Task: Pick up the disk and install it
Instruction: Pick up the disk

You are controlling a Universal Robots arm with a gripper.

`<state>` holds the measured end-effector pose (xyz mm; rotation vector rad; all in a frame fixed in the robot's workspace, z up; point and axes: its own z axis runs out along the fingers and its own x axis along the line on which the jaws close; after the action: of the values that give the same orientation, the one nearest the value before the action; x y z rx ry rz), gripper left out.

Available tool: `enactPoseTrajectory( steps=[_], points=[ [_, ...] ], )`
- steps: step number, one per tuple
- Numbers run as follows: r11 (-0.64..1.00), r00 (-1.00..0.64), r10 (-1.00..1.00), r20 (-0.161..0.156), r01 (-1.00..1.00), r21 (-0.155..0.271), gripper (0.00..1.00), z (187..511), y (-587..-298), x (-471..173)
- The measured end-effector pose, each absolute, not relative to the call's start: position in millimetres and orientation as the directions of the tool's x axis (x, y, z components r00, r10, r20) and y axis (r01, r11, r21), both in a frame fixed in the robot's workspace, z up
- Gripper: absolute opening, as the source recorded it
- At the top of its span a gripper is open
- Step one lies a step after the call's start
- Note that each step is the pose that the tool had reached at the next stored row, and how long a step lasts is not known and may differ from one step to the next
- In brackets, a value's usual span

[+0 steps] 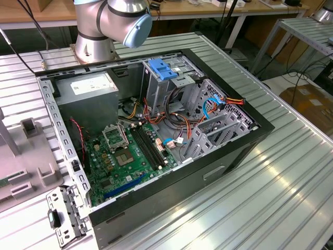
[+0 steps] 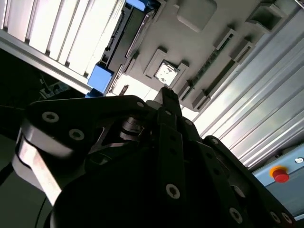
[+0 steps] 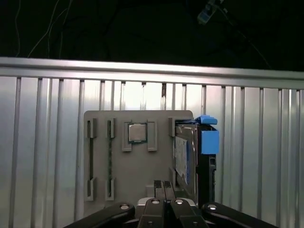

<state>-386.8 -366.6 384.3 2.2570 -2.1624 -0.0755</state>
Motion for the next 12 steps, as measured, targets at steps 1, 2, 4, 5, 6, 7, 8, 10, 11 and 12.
enactPoseTrajectory(
  steps=[1,2,4,5,6,7,8,10,11,12],
  points=[
    [-0.052,0.051,-0.998,-0.024,-0.998,0.044,0.11,384.3,-366.6,-386.8],
    [-0.063,0.062,-0.998,-0.024,-0.997,0.044,0.11,384.3,-366.6,-386.8],
    [-0.080,0.079,-0.997,-0.024,-0.996,0.044,0.11,384.3,-366.6,-386.8],
    [-0.081,0.080,-0.997,-0.024,-0.996,0.044,0.11,384.3,-366.6,-386.8],
    [-0.081,0.080,-0.997,-0.024,-0.996,0.044,0.11,384.3,-366.6,-386.8],
    [-0.081,0.080,-0.997,-0.024,-0.996,0.044,0.11,384.3,-366.6,-386.8],
    [-0.081,0.080,-0.997,-0.024,-0.996,0.044,0.11,384.3,-366.6,-386.8],
    [-0.081,0.080,-0.997,-0.024,-0.996,0.044,0.11,384.3,-366.6,-386.8],
    [-0.081,0.080,-0.997,-0.024,-0.996,0.044,0.11,384.3,-366.6,-386.8],
    [-0.081,0.080,-0.996,-0.024,-0.996,0.044,0.17,384.3,-366.6,-386.7]
  ],
)
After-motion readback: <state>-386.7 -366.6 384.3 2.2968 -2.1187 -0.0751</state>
